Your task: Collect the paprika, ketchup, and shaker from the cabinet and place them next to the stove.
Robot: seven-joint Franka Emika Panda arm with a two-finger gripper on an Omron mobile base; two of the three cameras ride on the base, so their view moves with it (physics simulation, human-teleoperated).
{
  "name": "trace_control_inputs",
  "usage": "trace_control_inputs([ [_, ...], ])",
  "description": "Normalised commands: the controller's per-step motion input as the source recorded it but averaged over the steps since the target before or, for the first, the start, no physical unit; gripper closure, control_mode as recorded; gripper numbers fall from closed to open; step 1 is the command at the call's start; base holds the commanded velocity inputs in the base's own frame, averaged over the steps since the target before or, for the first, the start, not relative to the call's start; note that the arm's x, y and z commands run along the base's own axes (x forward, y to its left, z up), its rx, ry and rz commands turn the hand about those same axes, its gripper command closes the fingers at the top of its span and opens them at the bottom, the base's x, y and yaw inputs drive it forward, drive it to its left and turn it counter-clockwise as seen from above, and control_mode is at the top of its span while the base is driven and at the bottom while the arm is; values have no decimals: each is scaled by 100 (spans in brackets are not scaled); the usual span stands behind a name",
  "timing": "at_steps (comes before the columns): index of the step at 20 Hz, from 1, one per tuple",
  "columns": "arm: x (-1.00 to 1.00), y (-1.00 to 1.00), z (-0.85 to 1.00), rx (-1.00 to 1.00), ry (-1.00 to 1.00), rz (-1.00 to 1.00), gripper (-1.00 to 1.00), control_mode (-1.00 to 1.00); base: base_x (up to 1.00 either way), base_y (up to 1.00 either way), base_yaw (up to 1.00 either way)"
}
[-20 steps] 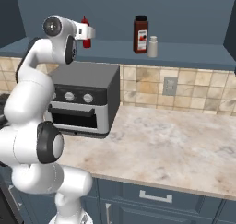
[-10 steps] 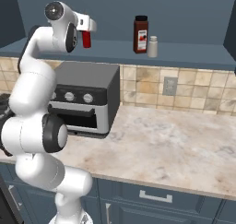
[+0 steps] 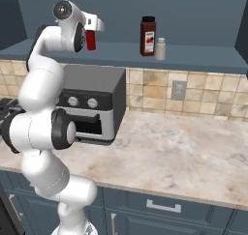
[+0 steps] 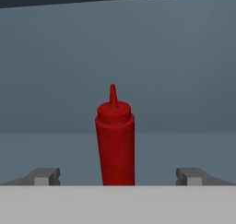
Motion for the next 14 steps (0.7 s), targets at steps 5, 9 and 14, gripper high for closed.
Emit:
trace_control_inputs([
  [5,22,0,-5,0,0,0,-100,-100,0,0,0],
  [9,18,0,-7,0,0,0,-100,-100,0,0,0],
  [14,25,0,-7,0,0,0,-100,-100,0,0,0],
])
